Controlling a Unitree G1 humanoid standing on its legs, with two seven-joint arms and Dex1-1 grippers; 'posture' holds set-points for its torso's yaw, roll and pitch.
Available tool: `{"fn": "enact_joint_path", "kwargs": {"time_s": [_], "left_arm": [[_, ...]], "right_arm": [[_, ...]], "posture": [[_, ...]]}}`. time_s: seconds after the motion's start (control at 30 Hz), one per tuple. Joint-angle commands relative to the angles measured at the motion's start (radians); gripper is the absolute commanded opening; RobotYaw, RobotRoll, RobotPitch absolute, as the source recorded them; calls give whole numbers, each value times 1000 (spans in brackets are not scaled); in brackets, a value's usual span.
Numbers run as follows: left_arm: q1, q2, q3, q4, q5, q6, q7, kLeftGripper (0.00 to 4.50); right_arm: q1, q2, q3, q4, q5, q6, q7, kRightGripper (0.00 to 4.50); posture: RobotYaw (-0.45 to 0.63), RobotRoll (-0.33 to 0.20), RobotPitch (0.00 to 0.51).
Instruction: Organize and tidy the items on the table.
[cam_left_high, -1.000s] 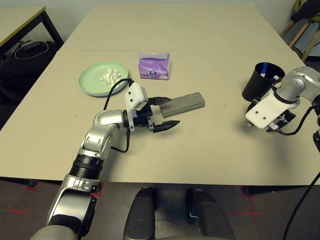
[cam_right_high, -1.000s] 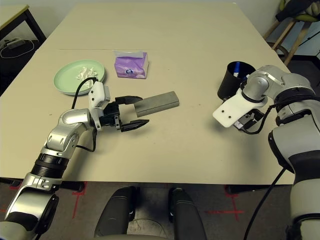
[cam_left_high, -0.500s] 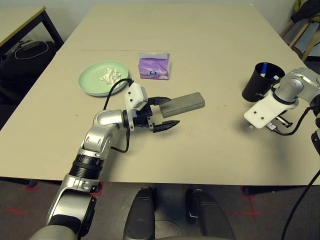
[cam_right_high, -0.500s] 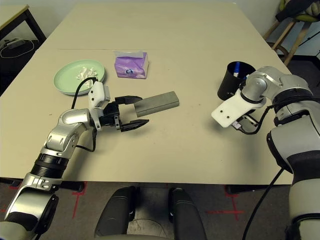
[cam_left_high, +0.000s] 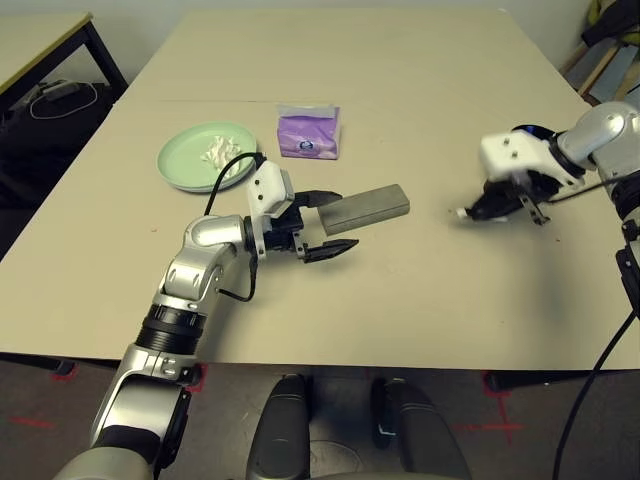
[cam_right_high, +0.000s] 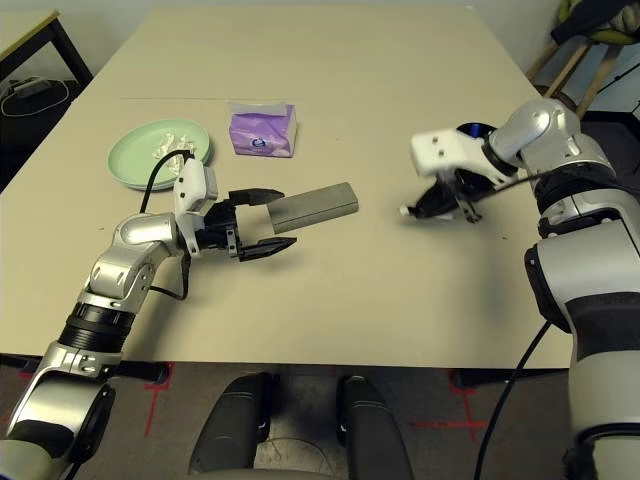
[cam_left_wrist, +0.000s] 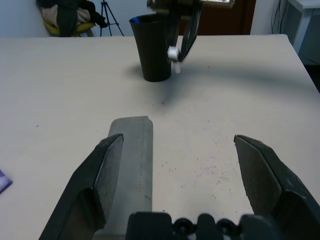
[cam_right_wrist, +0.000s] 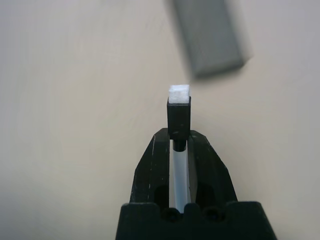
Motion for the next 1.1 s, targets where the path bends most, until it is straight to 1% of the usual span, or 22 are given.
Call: {"fn": "enact_joint_path", "kwargs": {"time_s": [0.03, 0.1, 0.2, 0.3, 0.37, 0.43, 0.53, 0.73, 0.87, 1.1], "left_arm": [[-43, -17, 18, 7, -12, 12, 35, 4500], [-60, -28, 33, 18, -4, 16, 73, 4500], [-74, -40, 48, 33, -3, 30, 114, 4500], [-80, -47, 64, 44, -4, 45, 146, 4500], [-87, -48, 65, 47, -8, 53, 151, 4500], [-93, -48, 62, 51, -9, 59, 152, 4500], [-100, -41, 55, 62, -9, 70, 135, 4500], [-115, -39, 49, 102, 3, 50, 111, 4500], [-118, -41, 48, 119, 6, 46, 101, 4500], [-121, -51, 49, 134, -6, 39, 69, 4500]], "right_arm": [[72, -21, -114, -148, 140, 205, 0, 338], [128, -10, -219, -231, 189, 309, -57, 338], [199, 10, -326, -326, 224, 401, -158, 338], [286, 79, -482, -427, 302, 475, -337, 338], [323, 125, -559, -470, 336, 503, -421, 338], [342, 161, -612, -494, 349, 503, -483, 338], [341, 219, -695, -512, 359, 504, -648, 338], [321, 274, -780, -534, 327, 459, -889, 338], [321, 276, -796, -551, 294, 463, -1023, 338], [330, 280, -807, -581, 217, 529, -1277, 338]], "posture": [[210, 0, 105], [204, 0, 99], [195, 0, 93], [178, 0, 87], [172, 0, 85], [168, 0, 83], [156, 0, 82], [144, 0, 78], [137, 0, 78], [120, 0, 76]]}}
